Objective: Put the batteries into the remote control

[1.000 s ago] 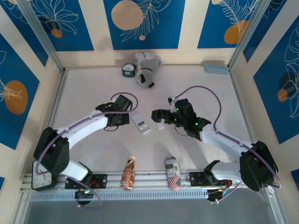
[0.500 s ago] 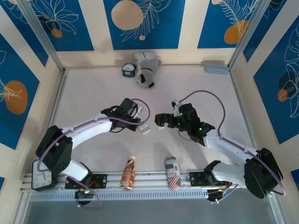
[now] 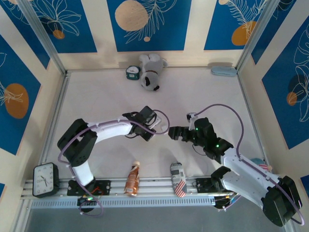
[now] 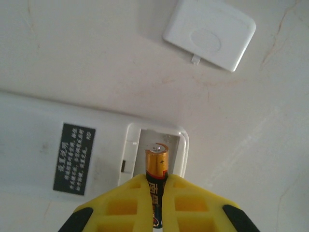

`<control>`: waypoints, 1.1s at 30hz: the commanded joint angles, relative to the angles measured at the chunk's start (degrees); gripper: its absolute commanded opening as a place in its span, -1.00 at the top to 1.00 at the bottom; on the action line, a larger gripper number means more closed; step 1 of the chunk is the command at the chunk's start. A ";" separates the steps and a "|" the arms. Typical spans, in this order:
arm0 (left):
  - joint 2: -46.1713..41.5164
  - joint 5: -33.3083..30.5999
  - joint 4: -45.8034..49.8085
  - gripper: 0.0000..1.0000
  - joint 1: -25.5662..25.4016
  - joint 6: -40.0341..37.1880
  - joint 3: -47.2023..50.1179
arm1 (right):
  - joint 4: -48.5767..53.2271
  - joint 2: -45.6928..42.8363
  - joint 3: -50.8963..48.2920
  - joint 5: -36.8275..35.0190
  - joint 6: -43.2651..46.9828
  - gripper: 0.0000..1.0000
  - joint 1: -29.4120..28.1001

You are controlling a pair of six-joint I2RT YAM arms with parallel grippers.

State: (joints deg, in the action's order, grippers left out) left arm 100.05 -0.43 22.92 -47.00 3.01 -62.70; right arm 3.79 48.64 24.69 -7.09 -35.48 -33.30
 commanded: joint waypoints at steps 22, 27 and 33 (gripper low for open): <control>3.77 -2.55 2.01 0.79 -0.37 -7.07 -3.66 | -8.21 10.42 -0.51 12.83 -3.47 -0.57 0.85; 0.41 -3.58 1.61 0.79 -0.20 -5.28 -3.10 | -11.76 15.53 0.20 15.48 -8.74 -0.14 -0.73; -6.03 -4.69 1.68 0.78 0.84 -2.73 -1.12 | -14.21 27.65 6.49 15.87 -10.36 0.03 -5.38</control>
State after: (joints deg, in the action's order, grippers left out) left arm 98.65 -3.95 23.55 -46.81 -1.45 -64.75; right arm -7.60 72.05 27.24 6.94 -43.94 -36.62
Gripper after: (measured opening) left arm 0.114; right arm 0.494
